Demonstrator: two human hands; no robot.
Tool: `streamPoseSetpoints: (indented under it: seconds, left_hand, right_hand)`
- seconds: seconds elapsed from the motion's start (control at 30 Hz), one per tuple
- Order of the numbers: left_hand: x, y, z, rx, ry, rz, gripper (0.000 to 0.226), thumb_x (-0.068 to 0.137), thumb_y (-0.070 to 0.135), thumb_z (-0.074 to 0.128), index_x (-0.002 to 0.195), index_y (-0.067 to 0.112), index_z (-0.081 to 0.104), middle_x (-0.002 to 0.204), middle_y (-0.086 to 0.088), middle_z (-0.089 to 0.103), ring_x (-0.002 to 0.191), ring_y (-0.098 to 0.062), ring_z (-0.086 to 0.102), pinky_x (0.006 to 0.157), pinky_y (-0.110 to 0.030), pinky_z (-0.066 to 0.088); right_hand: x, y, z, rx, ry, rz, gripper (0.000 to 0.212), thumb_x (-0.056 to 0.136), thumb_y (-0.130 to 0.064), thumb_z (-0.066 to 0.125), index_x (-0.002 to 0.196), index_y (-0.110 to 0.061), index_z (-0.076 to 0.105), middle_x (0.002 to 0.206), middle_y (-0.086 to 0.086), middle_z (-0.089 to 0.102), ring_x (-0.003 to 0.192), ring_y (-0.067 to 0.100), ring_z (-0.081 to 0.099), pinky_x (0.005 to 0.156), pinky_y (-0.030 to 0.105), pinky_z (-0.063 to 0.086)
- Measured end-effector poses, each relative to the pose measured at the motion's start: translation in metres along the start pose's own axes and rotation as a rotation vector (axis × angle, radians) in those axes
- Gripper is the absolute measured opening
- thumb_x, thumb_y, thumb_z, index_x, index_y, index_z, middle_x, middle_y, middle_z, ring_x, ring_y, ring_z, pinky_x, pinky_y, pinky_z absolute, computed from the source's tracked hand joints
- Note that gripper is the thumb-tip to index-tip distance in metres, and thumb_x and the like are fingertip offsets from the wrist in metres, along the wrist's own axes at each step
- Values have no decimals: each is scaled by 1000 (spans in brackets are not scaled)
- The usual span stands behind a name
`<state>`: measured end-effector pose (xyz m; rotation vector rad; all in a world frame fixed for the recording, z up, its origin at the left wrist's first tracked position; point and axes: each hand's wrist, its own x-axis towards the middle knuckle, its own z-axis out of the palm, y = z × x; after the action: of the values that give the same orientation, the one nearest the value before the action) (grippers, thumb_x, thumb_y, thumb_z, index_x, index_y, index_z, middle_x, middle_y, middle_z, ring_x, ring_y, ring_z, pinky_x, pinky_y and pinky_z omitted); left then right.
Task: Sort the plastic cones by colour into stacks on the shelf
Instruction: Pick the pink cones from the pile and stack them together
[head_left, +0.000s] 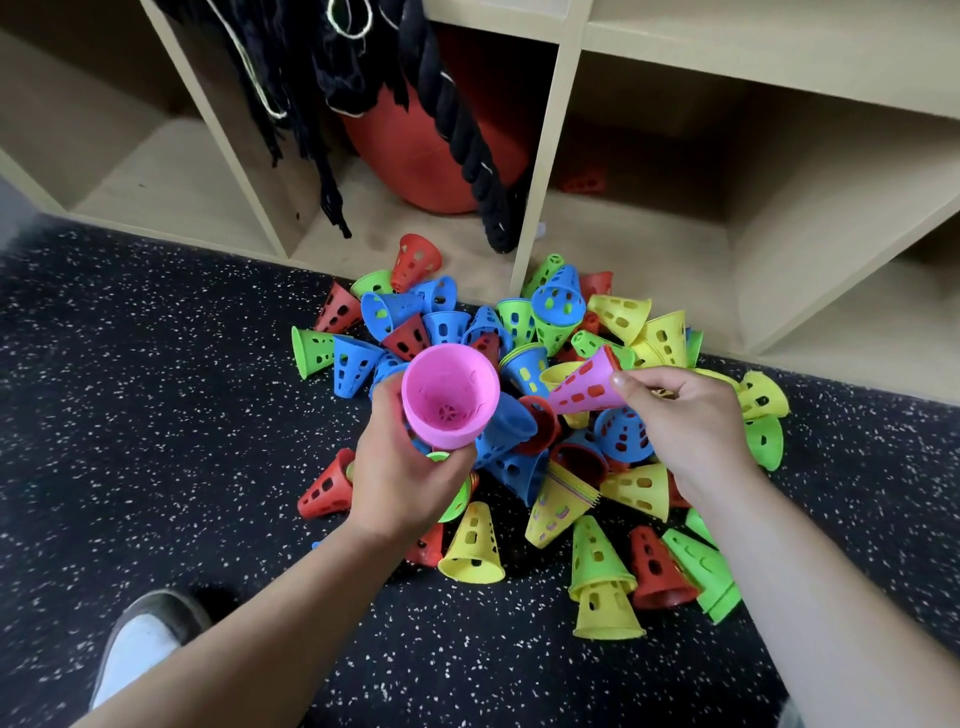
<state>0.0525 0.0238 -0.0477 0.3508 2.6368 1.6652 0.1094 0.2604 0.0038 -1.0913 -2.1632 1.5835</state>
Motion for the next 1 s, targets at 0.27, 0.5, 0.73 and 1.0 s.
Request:
streamPoseSetpoints:
  seconds: [0.27,0.5,0.73,1.0]
  left_hand:
    - [11,0,11,92,-15,-28,66,72,26,87,114,42,39,105,22,57,92,1,59,73,-15,46]
    - [15,11,24,115,-31,11,66,72,26,84,125,31,44,109,15,59,99,-13,65,80,-35,54]
    - [20,10,26,87,-27,-7,66,70,31,81,125,25,47,111,12,60,101,-13,64,82,-33,53]
    - [20,1,12,77,67,-75,65,69,21,85,118,31,43,101,20,57,88,-2,56,72,-5,40]
  right_hand:
    - [-15,-67,-8,169,-200,-358,18,83,-17,78,75,-34,79,83,-13,68,73,5,58,72,23,43]
    - [-34,-74,24,15,-355,-451,22,67,-13,89,69,-29,74,78,-10,66,57,8,41,56,16,37]
    - [-29,-69,23,168,-213,-468,16,66,-34,85,75,-25,75,80,-2,67,72,12,59,72,24,49]
    - [8,-51,-13,183,132,-368,7,84,-38,75,84,-31,74,75,-14,68,69,7,56,69,29,47]
